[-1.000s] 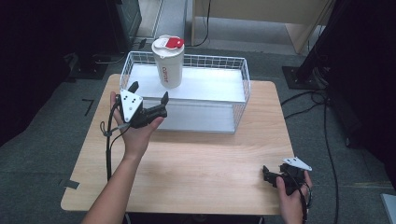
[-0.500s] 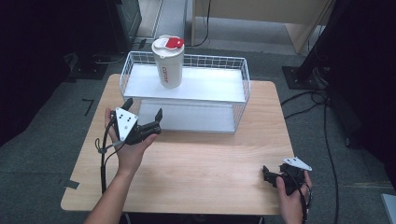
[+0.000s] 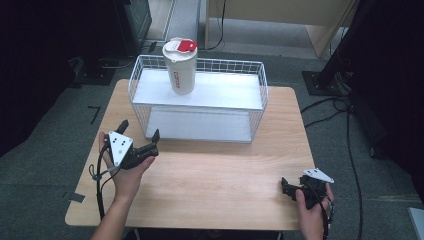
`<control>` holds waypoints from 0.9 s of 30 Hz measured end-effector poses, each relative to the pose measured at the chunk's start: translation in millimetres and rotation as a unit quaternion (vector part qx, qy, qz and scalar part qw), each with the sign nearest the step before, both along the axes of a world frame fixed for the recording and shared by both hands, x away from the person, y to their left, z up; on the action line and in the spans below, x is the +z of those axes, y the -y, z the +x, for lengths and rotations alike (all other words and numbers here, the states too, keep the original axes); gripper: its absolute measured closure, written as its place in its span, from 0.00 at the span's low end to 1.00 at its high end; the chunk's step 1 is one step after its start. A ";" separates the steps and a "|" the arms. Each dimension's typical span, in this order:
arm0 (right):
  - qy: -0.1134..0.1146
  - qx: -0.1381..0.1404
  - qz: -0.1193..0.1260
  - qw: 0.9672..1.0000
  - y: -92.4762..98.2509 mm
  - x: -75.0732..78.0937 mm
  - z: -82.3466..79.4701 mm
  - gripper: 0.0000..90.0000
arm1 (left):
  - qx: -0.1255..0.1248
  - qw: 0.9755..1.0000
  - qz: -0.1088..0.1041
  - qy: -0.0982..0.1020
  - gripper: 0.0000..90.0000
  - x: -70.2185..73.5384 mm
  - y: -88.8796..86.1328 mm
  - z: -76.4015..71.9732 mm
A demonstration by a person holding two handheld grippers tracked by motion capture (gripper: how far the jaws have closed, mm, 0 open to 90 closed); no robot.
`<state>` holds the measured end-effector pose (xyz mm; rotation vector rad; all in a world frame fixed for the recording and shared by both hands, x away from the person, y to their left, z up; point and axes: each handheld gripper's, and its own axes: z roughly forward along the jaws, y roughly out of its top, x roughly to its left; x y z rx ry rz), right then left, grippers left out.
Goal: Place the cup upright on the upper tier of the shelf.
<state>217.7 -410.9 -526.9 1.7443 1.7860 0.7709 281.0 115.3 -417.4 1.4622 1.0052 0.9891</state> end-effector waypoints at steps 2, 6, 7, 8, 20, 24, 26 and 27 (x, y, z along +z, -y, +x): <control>0.000 0.000 0.000 1.000 0.0 0.0 0.0 0.00 | 0.005 1.000 0.003 -0.009 0.03 -7.5 -6.1 -2.3; -0.001 0.000 0.000 1.000 0.0 0.1 -0.1 0.00 | 0.015 1.000 0.010 -0.025 0.03 -23.2 -17.8 -6.5; -0.001 0.000 0.000 1.000 0.0 0.1 -0.1 0.00 | 0.018 0.999 0.010 -0.030 0.03 -26.5 -21.0 -7.7; -0.001 0.000 0.000 1.000 0.0 0.1 -0.1 0.00 | 0.020 0.999 0.009 -0.035 0.03 -29.4 -24.2 -9.0; -0.001 0.000 -0.001 1.000 0.1 0.1 0.0 0.00 | 0.035 0.996 0.011 -0.082 0.03 -61.8 -54.1 -27.3; -0.001 0.000 0.000 1.000 0.0 0.1 0.0 0.00 | 0.027 0.994 0.002 -0.108 0.03 -67.0 -64.0 -31.7; -0.001 0.000 -0.001 1.000 0.1 0.1 -0.1 0.00 | 0.028 0.990 0.008 -0.136 0.03 -75.2 -73.7 -37.0; -0.001 0.000 0.000 1.000 0.0 0.1 0.0 0.00 | 0.030 0.989 0.008 -0.147 0.03 -78.6 -76.9 -38.4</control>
